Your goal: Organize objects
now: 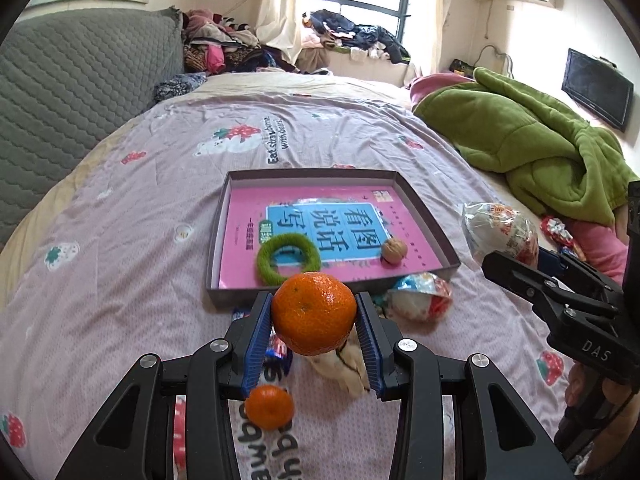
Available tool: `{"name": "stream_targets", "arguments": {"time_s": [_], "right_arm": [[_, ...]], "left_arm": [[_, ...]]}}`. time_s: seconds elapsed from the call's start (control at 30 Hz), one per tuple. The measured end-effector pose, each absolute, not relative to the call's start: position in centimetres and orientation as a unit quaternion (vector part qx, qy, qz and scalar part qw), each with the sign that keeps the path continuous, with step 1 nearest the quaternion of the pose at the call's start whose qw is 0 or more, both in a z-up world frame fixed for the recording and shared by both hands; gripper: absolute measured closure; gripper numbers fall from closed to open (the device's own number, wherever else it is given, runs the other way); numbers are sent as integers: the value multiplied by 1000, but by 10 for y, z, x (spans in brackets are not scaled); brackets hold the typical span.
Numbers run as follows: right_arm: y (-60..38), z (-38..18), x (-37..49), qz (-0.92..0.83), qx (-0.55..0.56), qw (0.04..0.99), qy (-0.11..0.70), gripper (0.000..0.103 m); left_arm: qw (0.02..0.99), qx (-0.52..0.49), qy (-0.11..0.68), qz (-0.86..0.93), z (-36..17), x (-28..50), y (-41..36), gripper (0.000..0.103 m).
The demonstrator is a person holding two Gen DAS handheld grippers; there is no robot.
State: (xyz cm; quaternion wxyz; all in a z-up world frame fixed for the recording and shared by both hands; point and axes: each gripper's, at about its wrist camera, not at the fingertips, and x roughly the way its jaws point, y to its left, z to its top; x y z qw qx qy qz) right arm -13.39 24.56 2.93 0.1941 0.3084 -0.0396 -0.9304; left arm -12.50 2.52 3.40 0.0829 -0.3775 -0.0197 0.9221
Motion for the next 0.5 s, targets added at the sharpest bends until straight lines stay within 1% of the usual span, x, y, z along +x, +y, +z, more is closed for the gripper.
{"name": "stream_targets", "arguments": {"time_s": [0.5], "right_arm": [[246,36,-164,-938,286,193,-38,46]], "left_arm": [[77,-362,-33,929,36,-163,28,61]]}}
